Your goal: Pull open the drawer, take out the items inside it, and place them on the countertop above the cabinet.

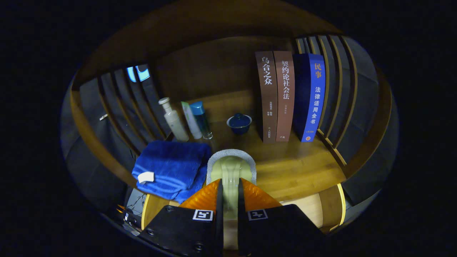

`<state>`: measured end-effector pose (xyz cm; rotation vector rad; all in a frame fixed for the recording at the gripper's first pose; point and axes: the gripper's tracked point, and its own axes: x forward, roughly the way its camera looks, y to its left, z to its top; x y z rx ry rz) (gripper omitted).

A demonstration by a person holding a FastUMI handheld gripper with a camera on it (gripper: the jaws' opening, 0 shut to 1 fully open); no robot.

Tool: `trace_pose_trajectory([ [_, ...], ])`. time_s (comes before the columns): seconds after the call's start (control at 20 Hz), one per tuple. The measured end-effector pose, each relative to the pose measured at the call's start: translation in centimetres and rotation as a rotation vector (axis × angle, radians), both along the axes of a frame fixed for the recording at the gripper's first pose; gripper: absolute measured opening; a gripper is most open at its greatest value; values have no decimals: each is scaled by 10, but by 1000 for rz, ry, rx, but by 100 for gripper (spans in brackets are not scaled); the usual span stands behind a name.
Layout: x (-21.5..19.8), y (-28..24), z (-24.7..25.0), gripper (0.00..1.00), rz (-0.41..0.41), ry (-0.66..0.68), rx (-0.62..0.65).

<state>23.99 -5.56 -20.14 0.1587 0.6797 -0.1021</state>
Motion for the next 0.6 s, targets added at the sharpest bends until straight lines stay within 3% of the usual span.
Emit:
trace_pose_trajectory([
  [0.3,46,-13,-24,21,-19,92,-22],
  [0.6,57,-15,-41,24,-22,150,-45],
])
